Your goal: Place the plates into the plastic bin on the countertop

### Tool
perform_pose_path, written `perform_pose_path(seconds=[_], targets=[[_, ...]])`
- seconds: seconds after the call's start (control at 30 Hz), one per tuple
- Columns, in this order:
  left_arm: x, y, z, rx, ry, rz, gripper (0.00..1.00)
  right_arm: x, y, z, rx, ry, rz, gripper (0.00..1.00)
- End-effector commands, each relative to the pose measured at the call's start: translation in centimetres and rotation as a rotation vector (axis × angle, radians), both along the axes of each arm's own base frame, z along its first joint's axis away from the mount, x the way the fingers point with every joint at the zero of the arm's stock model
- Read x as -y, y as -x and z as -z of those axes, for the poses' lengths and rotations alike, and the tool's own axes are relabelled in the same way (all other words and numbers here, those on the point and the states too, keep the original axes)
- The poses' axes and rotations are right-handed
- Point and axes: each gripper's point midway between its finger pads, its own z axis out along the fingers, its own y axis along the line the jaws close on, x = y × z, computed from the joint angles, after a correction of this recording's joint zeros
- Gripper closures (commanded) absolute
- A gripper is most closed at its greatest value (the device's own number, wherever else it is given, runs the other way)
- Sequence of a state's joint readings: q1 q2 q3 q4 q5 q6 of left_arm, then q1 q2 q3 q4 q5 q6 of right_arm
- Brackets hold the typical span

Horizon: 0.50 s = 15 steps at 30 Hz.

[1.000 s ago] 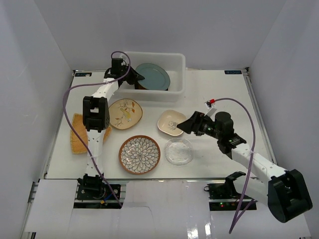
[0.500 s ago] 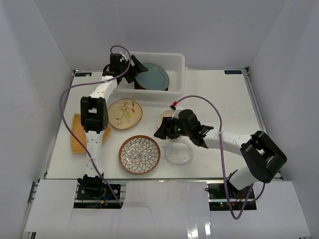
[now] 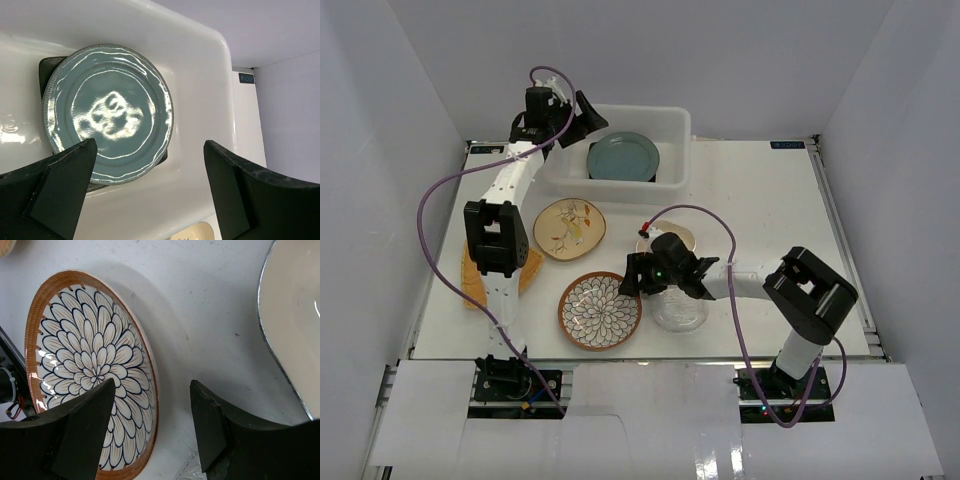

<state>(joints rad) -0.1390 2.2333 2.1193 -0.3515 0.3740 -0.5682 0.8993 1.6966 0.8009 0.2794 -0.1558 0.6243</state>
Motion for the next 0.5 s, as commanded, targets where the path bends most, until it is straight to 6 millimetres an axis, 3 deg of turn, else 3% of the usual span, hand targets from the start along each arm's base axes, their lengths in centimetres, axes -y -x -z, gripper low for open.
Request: perform_pose_path(seconds=[0.0,0.1,0.17,0.2,0.23,0.27,0.3,0.33,0.37,0.4,0.43,0.47], targets=[[-0.6,1.4,-1.2,-0.004,-0.021,0.007,0.02,-0.7,-0.5,-0.6,0.030,-0.013,-0.007,0.33],[-0.2,2.4,-2.3,-0.001,0.002,0.027,0.02,-0.9,0.0,0.2,0.001,-0.019,-0.021,0.37],[0.1,3.7,-4.2,0.012,0.030,0.046,0.02,-1.2,0.1,0.7,-0.017,-0.028,-0.028,0.45],[0.7,4.7,-4.9,0.014,0.046,0.075,0.02,-1.6,0.3,0.6,-0.028,-0.040,-0.040,0.47],[0.9,5.8,-3.8,-0.021,0.048,0.084,0.02,-1.7,0.3,0.8,-0.032,-0.042,-0.040,0.50],[1.0,7.4,-6.4,0.026,0.055,0.092,0.02,-1.8,0.2,0.7,-0.038,-0.049,-0.030,0.54],[1.7,8.8,-6.8,0.033,0.058,0.111,0.02,-1.4,0.1,0.9,-0.039,-0.044,-0.011,0.57],[1.7,10.6,-4.1,-0.029,0.054,0.113,0.02,-1.3,0.1,0.9,-0.036,-0.051,0.001,0.61],[1.7,12.5,-6.8,0.038,0.065,0.115,0.02,-1.6,-0.2,-0.2,-0.024,-0.091,0.020,0.73],[1.5,13.7,-7.0,0.046,0.071,0.113,0.02,-1.4,-0.3,-0.4,-0.018,-0.097,0.036,0.79],[1.2,14.9,-6.9,0.048,0.071,0.106,0.02,-1.0,-0.2,-0.4,-0.022,-0.100,0.043,0.86],[0.8,16.4,-4.6,0.007,0.064,0.096,0.02,-1.2,-0.3,-1.7,-0.002,-0.132,0.043,0.92]])
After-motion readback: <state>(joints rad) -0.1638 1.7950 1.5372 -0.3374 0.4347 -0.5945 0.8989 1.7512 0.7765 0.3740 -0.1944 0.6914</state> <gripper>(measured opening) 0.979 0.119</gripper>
